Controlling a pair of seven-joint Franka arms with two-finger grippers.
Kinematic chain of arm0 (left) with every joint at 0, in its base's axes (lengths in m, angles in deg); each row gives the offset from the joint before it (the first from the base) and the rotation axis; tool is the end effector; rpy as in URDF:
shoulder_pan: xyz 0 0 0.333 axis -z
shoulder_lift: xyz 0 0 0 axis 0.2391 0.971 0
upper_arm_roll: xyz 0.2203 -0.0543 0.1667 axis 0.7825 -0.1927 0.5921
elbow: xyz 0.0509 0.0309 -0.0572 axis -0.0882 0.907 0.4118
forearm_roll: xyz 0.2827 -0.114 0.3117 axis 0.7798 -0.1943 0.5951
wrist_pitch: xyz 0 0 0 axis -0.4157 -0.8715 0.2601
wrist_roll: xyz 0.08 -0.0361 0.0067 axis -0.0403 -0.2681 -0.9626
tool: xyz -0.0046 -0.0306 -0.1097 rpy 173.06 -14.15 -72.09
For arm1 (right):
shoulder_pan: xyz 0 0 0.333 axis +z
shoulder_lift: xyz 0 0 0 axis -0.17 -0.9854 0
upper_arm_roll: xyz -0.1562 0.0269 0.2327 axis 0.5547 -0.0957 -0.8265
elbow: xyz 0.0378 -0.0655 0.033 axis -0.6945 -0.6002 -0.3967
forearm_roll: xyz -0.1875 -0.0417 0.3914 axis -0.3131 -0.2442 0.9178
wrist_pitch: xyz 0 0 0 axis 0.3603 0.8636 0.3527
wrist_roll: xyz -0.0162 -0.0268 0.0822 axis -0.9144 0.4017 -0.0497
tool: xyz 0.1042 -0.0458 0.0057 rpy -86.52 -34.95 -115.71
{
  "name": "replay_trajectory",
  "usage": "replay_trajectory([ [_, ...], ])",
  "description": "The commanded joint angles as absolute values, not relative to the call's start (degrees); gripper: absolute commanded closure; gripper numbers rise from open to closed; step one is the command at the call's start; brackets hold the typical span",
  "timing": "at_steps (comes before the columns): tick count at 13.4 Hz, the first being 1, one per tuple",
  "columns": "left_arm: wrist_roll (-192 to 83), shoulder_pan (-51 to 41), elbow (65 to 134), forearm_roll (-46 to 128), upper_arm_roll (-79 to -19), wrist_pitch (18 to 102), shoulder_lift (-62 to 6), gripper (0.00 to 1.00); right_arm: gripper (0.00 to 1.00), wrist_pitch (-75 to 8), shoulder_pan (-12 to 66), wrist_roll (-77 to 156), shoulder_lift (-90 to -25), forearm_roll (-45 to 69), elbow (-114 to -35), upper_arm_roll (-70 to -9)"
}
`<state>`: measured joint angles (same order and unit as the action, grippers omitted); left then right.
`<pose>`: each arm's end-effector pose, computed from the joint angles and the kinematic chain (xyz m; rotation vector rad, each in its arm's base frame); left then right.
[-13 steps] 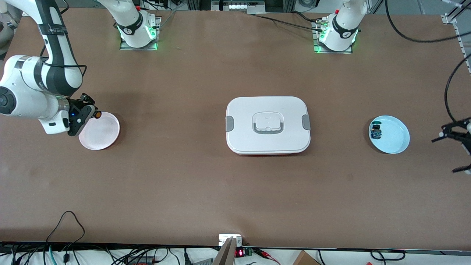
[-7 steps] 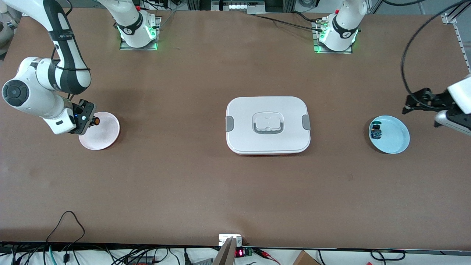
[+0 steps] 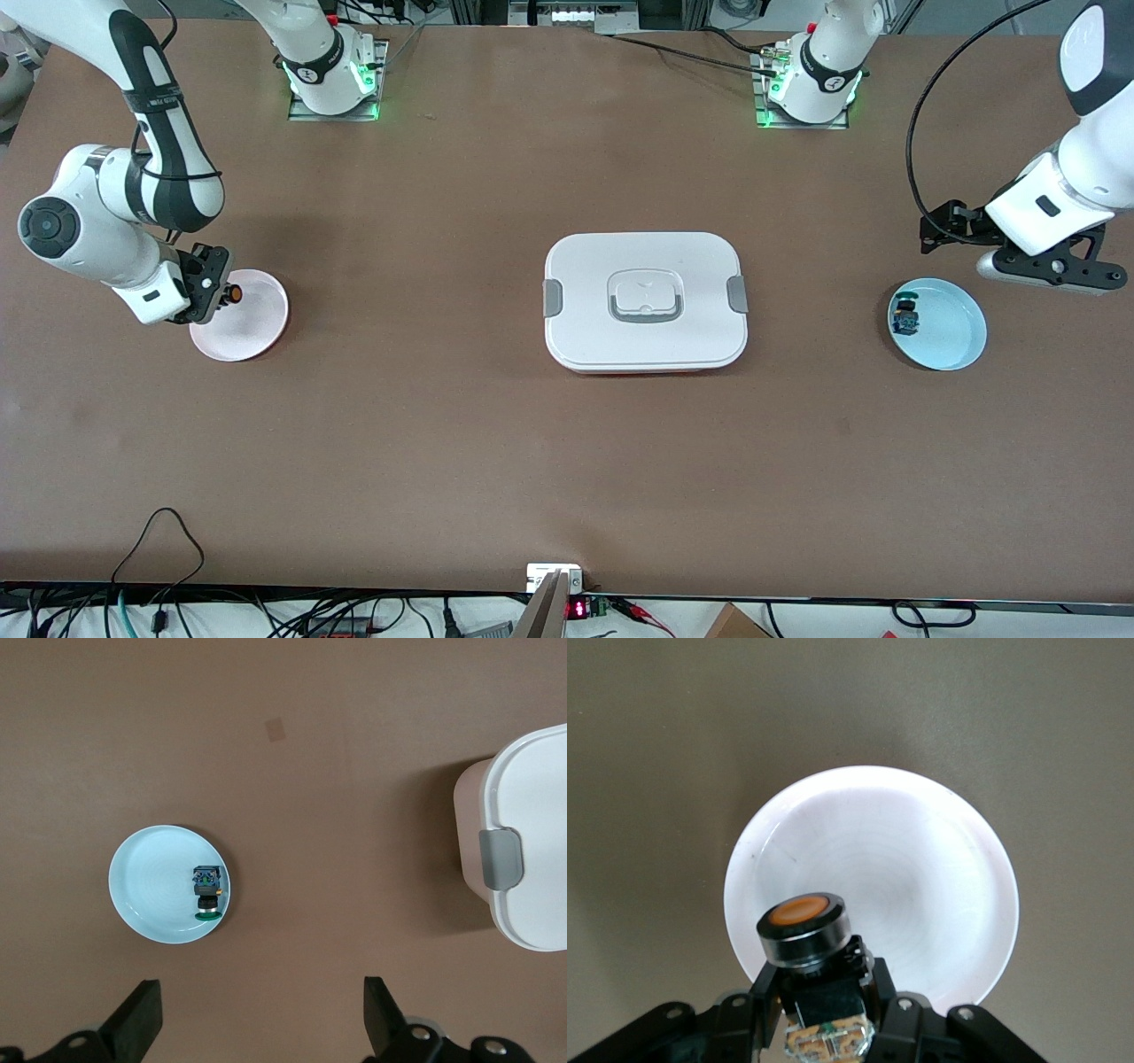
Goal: Transfer orange switch to right arm and place
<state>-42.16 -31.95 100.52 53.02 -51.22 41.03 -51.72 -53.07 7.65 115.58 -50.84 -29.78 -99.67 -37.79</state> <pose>0.6060 -0.0174 0.4819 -3.0874 0.2389 0.1266 0.5615 -0.0946 0.1779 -2.4626 -1.9263 0.2197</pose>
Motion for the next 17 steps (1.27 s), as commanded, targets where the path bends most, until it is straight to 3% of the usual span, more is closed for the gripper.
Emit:
replay_trajectory([
  [1,-43.31,-32.29,101.94,55.41,-51.38,42.13,-53.26,0.00,0.97,-55.22,6.36,116.41,-51.92,-30.77,-100.60,-38.21],
  [17,-43.31,-32.29,101.67,55.42,-51.38,42.13,-52.90,0.00,0.96,-63.92,6.36,116.41,-57.72,-33.76,-100.77,-38.21],
])
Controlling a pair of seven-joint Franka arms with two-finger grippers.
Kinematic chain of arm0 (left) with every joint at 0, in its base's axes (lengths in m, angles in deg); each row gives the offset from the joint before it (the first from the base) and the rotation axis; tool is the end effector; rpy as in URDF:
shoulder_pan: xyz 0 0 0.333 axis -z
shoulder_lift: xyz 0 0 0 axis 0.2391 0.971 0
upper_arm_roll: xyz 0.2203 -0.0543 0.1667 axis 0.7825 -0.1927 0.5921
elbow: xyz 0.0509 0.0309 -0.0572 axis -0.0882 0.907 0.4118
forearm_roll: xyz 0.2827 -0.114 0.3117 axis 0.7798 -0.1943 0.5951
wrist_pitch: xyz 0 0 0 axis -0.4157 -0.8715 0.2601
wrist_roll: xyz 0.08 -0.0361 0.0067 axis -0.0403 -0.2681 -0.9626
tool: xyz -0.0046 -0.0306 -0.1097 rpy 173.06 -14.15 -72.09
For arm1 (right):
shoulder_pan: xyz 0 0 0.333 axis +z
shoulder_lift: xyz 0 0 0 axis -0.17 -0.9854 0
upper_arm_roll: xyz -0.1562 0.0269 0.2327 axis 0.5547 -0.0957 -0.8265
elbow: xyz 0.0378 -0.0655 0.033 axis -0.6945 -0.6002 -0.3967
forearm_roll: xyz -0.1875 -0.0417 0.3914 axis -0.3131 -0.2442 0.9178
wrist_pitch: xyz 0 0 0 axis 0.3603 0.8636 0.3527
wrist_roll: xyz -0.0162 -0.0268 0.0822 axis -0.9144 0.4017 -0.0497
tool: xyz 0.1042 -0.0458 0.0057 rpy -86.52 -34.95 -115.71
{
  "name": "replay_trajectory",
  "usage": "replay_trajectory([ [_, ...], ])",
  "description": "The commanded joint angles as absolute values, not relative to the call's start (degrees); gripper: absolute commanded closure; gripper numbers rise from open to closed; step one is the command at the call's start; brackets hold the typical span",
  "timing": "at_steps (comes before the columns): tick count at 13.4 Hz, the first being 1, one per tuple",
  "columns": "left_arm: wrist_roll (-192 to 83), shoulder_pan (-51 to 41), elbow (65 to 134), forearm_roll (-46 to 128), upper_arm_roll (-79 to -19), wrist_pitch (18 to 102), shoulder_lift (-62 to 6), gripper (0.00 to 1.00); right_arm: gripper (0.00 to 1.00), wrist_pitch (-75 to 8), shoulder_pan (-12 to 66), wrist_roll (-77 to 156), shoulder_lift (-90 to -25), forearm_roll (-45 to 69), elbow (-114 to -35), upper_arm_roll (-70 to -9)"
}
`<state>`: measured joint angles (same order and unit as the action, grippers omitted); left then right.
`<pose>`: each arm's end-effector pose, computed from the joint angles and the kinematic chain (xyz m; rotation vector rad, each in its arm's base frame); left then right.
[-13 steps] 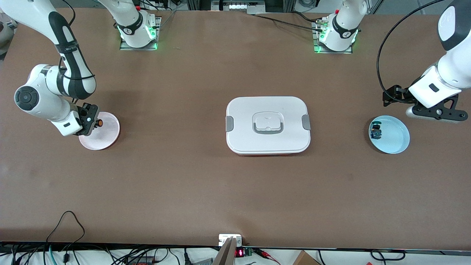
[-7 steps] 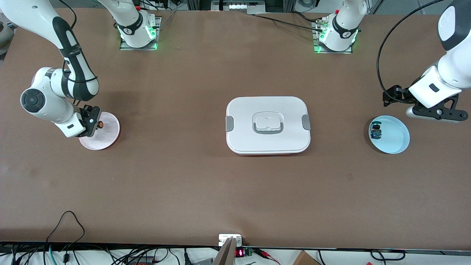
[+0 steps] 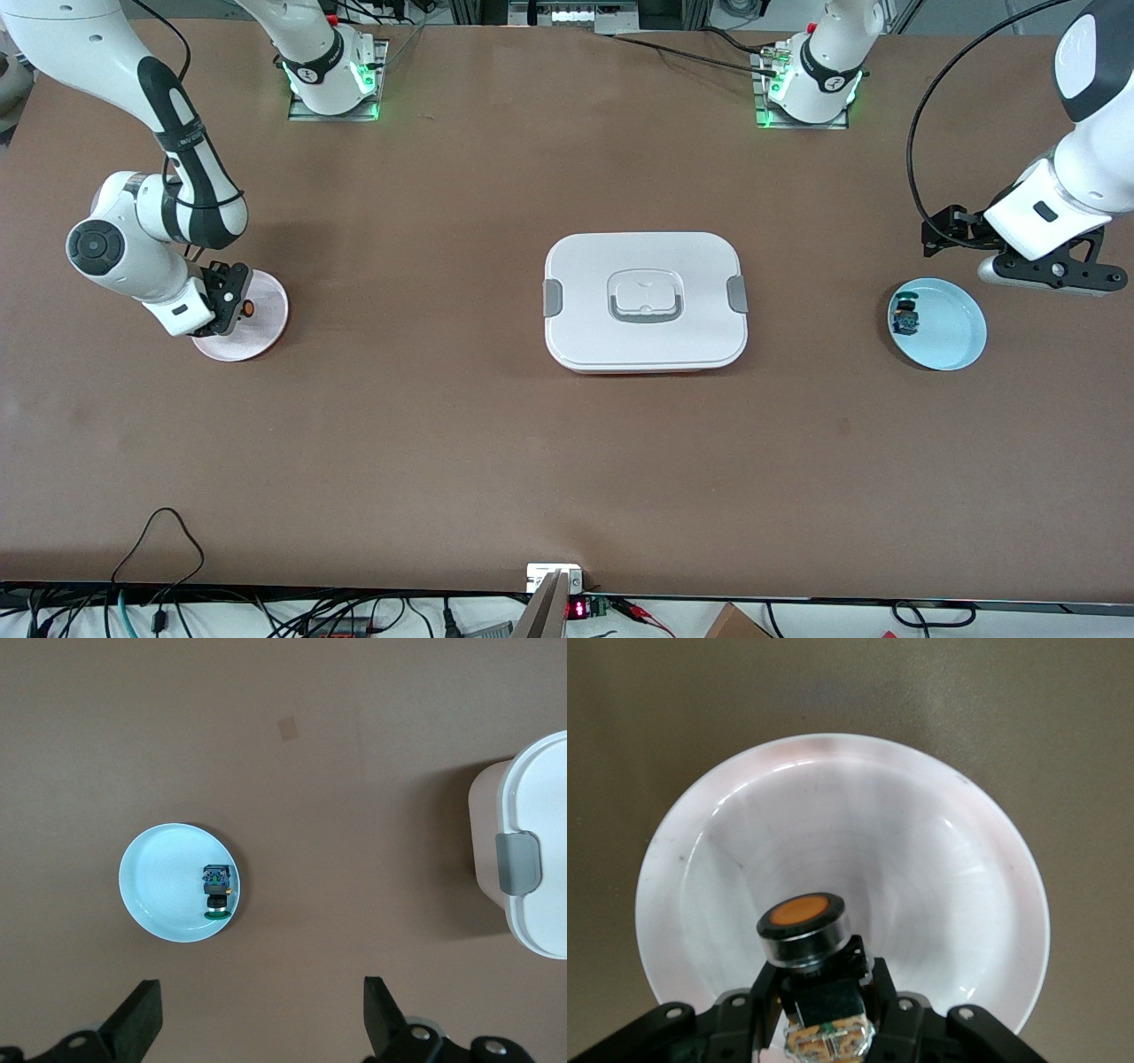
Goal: Transfer orange switch to right arm and place
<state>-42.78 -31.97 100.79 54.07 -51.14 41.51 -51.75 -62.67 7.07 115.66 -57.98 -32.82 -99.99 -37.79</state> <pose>0.6064 -0.0146 0.4805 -3.0701 0.2236 0.1198 0.5555 -0.0992 0.1184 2.3886 1.9647 -0.2142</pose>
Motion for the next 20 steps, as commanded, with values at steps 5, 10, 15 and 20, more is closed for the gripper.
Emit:
replay_trajectory([
  [5,-43.31,-32.29,101.67,55.42,-51.38,42.13,-52.81,0.00,0.83,-63.92,6.62,115.71,-58.34,-33.41,-100.77,-38.21],
  [10,-43.05,-32.47,101.41,55.42,-51.21,42.13,-52.81,0.00,0.01,-63.40,6.54,115.70,-57.38,-33.23,-100.77,-38.21],
  [15,-42.96,-32.47,101.15,55.24,-51.12,42.04,-52.90,0.00,0.00,-61.47,6.54,115.44,-54.22,-32.71,-100.25,-38.21],
  [20,-42.52,-33.61,99.30,54.54,-50.68,41.34,-52.90,0.00,0.00,-58.23,6.89,115.44,-50.61,-25.95,-98.06,-38.21],
])
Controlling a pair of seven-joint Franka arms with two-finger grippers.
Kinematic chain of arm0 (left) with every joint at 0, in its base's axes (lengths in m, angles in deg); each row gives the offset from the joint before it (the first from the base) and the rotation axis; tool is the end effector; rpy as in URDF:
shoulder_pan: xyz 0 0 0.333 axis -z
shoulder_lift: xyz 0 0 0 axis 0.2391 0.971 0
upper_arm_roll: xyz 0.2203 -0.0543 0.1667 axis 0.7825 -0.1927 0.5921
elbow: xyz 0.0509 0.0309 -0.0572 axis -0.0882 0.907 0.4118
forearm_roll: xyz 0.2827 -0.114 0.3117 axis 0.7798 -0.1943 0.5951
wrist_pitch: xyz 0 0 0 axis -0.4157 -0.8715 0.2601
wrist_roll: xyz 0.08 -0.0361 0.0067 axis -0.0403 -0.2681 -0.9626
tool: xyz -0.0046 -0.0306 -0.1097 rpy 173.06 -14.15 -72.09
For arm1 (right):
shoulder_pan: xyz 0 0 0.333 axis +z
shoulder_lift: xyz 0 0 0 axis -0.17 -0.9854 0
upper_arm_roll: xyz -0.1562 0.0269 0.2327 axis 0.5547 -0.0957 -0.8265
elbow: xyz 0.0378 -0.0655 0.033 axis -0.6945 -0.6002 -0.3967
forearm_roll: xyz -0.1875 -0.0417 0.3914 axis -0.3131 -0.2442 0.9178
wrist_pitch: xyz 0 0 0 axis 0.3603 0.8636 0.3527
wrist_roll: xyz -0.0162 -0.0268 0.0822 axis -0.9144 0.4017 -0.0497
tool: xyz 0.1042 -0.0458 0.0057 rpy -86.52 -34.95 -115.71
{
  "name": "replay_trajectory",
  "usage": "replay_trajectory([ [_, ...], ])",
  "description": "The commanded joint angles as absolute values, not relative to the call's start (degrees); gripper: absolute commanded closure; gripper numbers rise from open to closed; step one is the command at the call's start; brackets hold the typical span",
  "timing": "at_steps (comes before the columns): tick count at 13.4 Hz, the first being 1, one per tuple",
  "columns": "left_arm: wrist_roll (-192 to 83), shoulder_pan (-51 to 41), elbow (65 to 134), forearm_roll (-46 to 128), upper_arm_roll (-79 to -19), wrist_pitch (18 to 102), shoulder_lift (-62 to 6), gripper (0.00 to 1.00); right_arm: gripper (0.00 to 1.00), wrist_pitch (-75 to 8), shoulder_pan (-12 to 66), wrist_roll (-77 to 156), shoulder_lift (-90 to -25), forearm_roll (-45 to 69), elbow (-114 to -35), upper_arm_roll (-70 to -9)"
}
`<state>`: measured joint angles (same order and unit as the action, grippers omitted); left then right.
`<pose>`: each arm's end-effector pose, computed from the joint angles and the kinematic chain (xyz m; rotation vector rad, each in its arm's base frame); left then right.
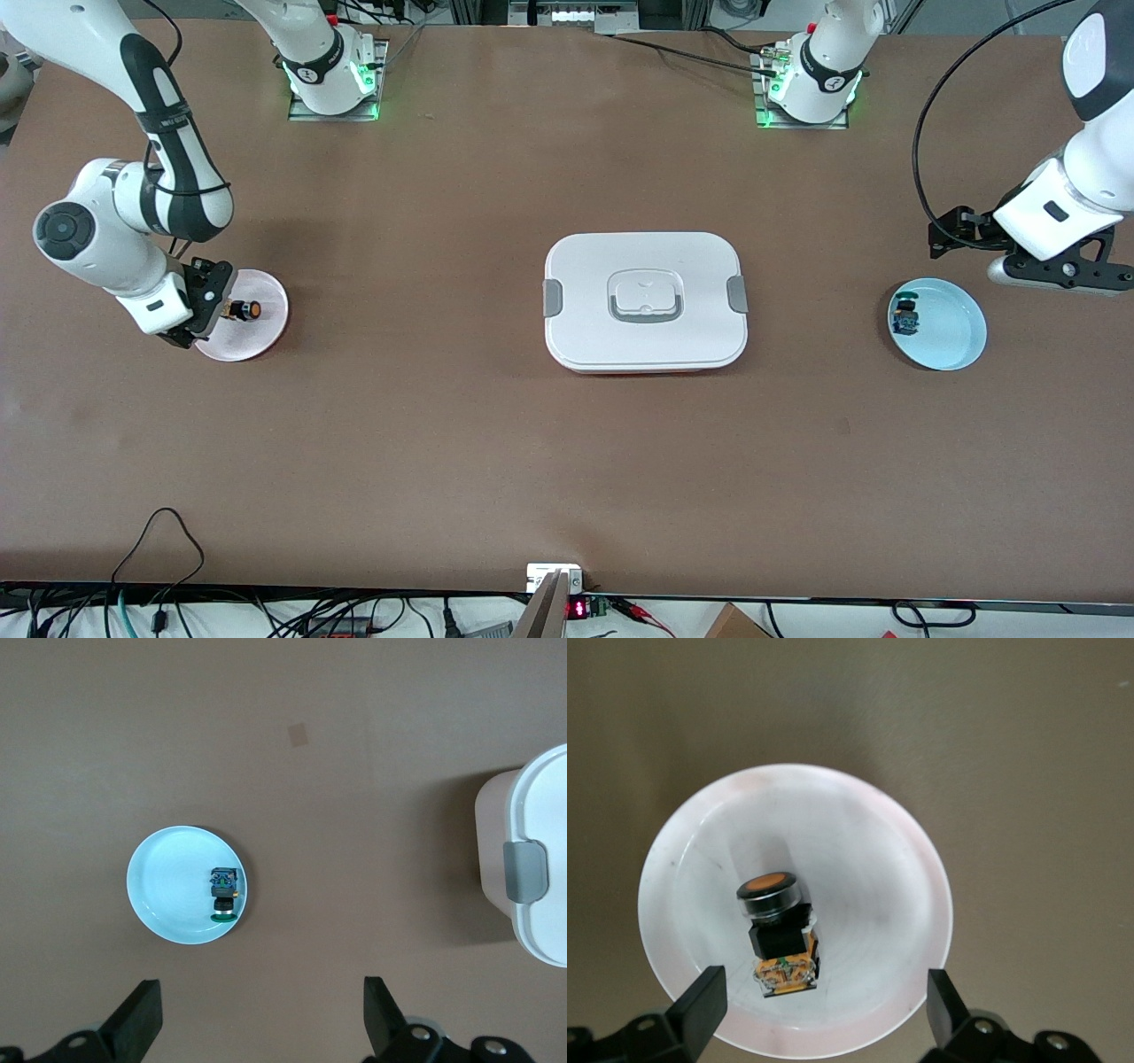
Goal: Transfer orange switch to right arm and place
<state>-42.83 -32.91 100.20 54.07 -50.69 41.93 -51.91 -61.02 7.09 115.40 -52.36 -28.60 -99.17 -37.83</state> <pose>0.6084 -0.0001 0.4880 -3.0726 0.1845 0.0900 0.5763 -0.1004 0.1777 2.4404 1.8678 -0.0681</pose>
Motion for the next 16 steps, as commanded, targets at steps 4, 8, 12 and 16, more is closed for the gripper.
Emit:
replay_trajectory([
  [4,-42.60,-33.61,97.11,54.54,-50.94,38.62,-52.90,0.00,0.00,-55.14,7.32,113.09,-48.41,-20.24,-95.33,-38.21],
  [8,-42.60,-33.52,96.49,54.45,-51.12,38.35,-52.90,0.00,0.00,-49.44,7.50,96.52,-45.34,-18.29,-93.84,-38.21],
  [12,-42.60,-33.44,96.49,54.45,-51.20,38.35,-52.81,0.00,0.00,-34.70,9.34,70.60,-44.28,-18.46,-86.29,-38.12],
  [16,-42.60,-33.35,96.58,54.63,-51.21,38.35,-52.81,0.00,0.00,-19.05,9.70,53.16,-44.10,-19.35,-78.47,-38.12],
])
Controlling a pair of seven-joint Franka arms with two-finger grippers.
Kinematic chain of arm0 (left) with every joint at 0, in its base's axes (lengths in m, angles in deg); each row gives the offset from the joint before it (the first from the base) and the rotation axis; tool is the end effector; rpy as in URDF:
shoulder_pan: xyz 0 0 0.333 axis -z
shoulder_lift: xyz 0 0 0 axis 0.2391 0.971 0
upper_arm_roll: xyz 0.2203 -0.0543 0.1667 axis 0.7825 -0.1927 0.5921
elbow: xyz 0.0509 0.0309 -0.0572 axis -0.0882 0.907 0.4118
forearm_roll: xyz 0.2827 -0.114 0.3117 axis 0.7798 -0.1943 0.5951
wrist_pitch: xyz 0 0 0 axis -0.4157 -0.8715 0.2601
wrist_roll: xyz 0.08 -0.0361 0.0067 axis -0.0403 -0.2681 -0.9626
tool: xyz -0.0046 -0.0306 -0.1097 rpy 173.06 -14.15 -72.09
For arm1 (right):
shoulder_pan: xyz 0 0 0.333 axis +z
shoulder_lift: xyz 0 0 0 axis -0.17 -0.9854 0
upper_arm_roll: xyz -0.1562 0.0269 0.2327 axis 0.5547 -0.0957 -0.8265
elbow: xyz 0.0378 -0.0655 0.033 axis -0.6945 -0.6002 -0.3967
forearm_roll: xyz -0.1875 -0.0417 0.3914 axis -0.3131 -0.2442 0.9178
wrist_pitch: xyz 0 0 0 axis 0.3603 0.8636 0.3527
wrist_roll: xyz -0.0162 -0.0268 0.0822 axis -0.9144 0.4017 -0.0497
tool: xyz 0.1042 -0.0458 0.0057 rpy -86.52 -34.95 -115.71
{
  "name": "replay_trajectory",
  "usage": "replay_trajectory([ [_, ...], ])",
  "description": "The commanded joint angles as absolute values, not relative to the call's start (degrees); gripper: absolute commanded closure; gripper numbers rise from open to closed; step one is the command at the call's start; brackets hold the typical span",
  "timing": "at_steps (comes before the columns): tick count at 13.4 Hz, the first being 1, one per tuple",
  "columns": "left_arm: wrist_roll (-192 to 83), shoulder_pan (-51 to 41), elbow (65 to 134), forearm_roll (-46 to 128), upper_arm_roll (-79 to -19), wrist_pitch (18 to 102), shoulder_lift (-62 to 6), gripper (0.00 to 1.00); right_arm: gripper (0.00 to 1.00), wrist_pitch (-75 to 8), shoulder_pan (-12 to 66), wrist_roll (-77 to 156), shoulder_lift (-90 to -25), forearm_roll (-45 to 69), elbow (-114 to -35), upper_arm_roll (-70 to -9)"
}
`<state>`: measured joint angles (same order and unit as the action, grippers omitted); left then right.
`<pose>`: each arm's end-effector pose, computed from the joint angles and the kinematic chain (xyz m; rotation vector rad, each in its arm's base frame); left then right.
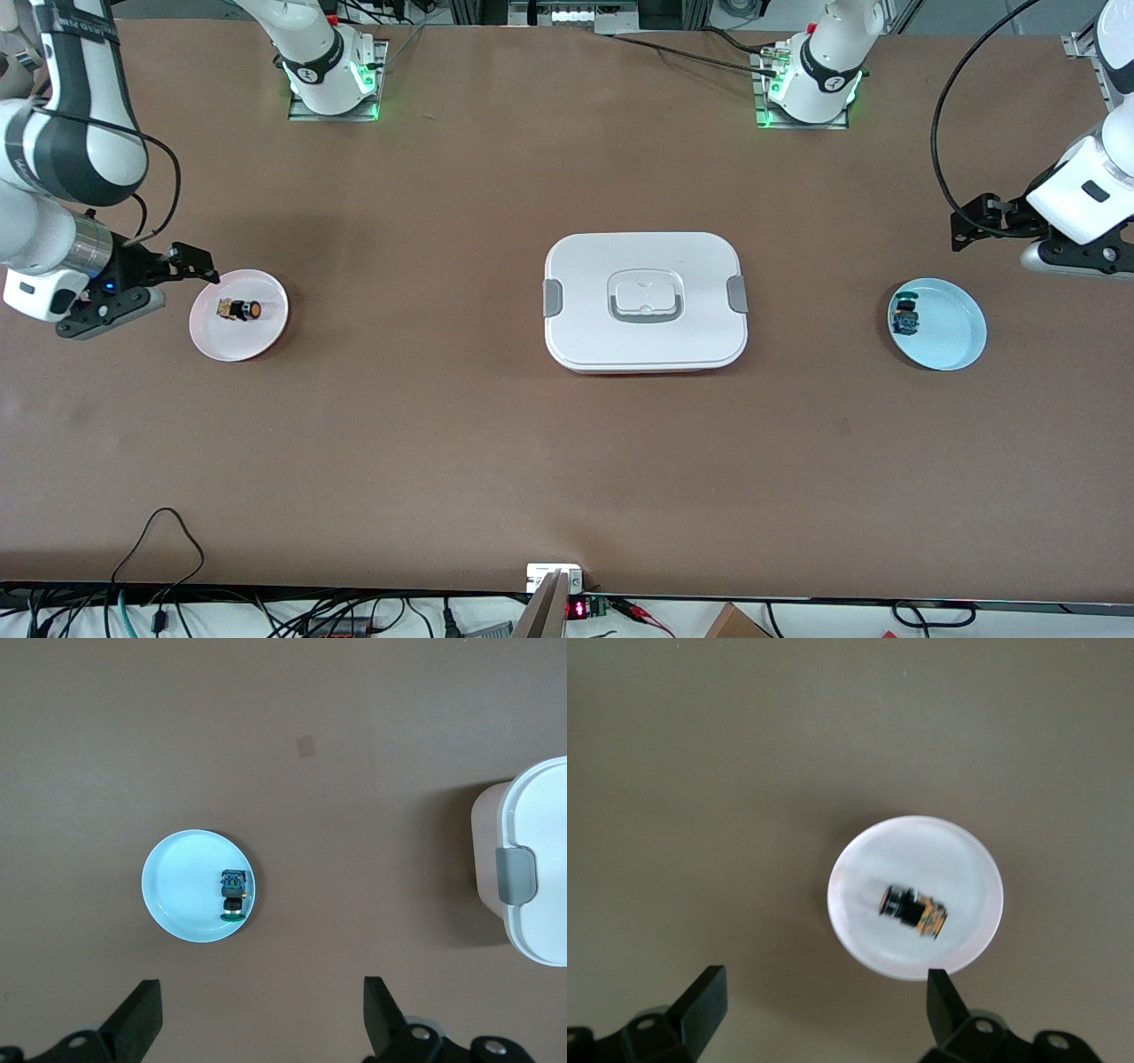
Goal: Transfer orange switch to right arm and place
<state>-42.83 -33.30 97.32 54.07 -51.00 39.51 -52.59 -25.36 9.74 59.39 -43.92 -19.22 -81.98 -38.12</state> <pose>0.6070 0.0007 0.5174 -3.0686 0.1760 0.0607 0.6147 -0.0630 0.3555 -2.9942 -0.4292 0.2012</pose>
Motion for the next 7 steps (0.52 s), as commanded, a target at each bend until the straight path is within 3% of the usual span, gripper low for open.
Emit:
replay_trajectory([
  [1,-42.60,-33.44,96.49,54.54,-51.21,38.44,-52.73,0.00,0.00,-15.10,9.70,49.04,-43.75,-19.34,-76.80,-38.12],
  [5,-42.60,-33.08,96.49,54.36,-51.29,38.70,-52.55,0.00,0.00,-3.39,12.50,36.36,-41.12,-20.21,-71.26,-38.65],
  [7,-42.60,-33.00,96.32,54.45,-51.29,38.70,-52.46,0.00,0.00,-3.97,13.39,36.87,-40.59,-23.72,-70.28,-38.74],
])
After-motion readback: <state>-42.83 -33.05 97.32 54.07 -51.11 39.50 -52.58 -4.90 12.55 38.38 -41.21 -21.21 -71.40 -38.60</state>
